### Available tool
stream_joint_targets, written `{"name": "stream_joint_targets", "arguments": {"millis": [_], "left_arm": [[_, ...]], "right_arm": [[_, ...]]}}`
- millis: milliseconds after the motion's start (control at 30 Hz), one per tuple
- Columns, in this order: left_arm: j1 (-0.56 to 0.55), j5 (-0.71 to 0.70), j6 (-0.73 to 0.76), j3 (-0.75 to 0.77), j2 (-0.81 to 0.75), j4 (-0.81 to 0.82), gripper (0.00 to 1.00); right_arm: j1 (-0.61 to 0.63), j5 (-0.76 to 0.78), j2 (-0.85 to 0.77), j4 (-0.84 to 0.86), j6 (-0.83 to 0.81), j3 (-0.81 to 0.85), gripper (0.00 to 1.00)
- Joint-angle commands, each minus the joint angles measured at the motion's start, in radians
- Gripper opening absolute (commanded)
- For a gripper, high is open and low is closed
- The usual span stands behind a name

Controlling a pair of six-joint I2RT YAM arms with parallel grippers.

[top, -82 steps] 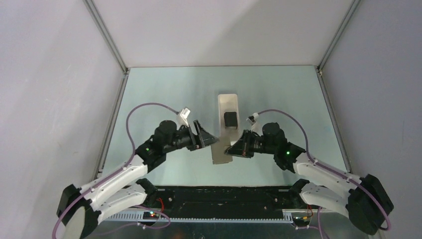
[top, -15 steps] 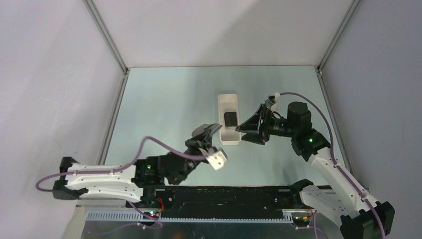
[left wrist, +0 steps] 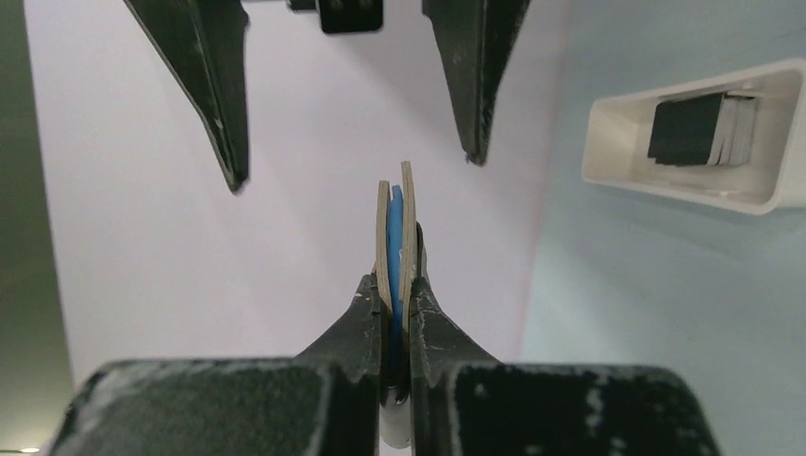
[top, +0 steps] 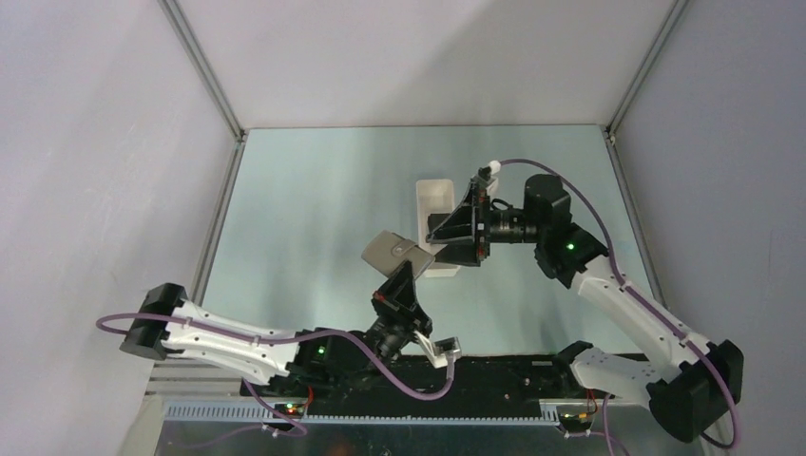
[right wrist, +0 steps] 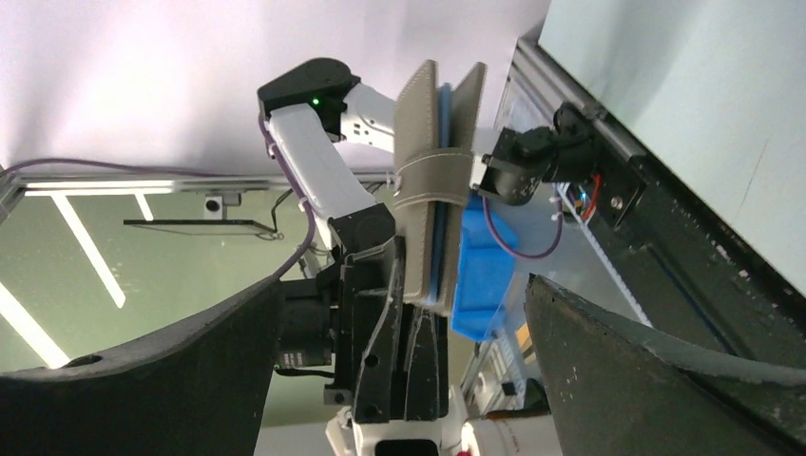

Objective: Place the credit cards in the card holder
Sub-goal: Open the card holder at the center of the board.

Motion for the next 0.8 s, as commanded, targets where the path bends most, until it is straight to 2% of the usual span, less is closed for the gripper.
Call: {"name": "stream_joint_targets", "arguments": {"millis": [0,133,200,233,267,300,333,400,433,467,500,533,600,667,767], "left_arm": [[-0.024,-0.056,0.14,0.018,0.02,0.129,0.0],[-0.033,-0.058,0.14,0.039,0.044,0.136,0.0],[-0.036,-0.06,0.137,0.044,0.052,0.141,0.0],[-0.037,-0.062,0.133,0.046,0.057,0.144,0.0],[-0.038,-0.063,0.13,0.048,0.063,0.147,0.0],[-0.04,-0.065,0.125,0.049,0.066,0.151,0.0],[-0.041,-0.07,0.123,0.048,0.072,0.152,0.0],[-0.043,-0.076,0.114,0.046,0.08,0.159,0.0],[-0.043,-0.078,0.105,0.044,0.081,0.164,0.02],[-0.043,-0.082,0.095,0.041,0.085,0.165,0.07],[-0.043,-0.084,0.069,0.039,0.086,0.166,0.28],[-0.043,-0.088,0.052,0.037,0.086,0.167,0.56],[-0.041,-0.092,-0.039,0.038,0.082,0.166,0.83],[-0.037,-0.1,-0.189,0.042,0.071,0.166,0.96],[-0.026,-0.115,-0.532,0.044,0.037,0.149,0.99]], "right_arm": [[0.059,-0.031,0.064,0.055,0.03,0.057,0.97],[0.107,-0.047,0.119,0.135,0.061,0.08,0.86],[0.123,-0.054,0.141,0.178,0.087,0.084,0.76],[0.129,-0.057,0.153,0.202,0.102,0.084,0.67],[0.133,-0.062,0.158,0.225,0.109,0.084,0.51],[0.137,-0.064,0.167,0.232,0.12,0.083,0.42],[0.14,-0.067,0.17,0.241,0.123,0.083,0.25],[0.145,-0.068,0.175,0.241,0.126,0.084,0.03],[0.145,-0.068,0.173,0.237,0.118,0.083,0.0],[0.143,-0.063,0.166,0.222,0.101,0.083,0.0],[0.14,-0.06,0.162,0.209,0.09,0.083,0.0],[0.13,-0.051,0.153,0.177,0.064,0.084,0.0],[0.105,-0.043,0.138,0.124,0.015,0.084,0.0],[0.073,-0.032,0.122,0.039,-0.046,0.084,0.0],[0.013,-0.035,0.097,-0.063,-0.137,0.084,0.0]]}}
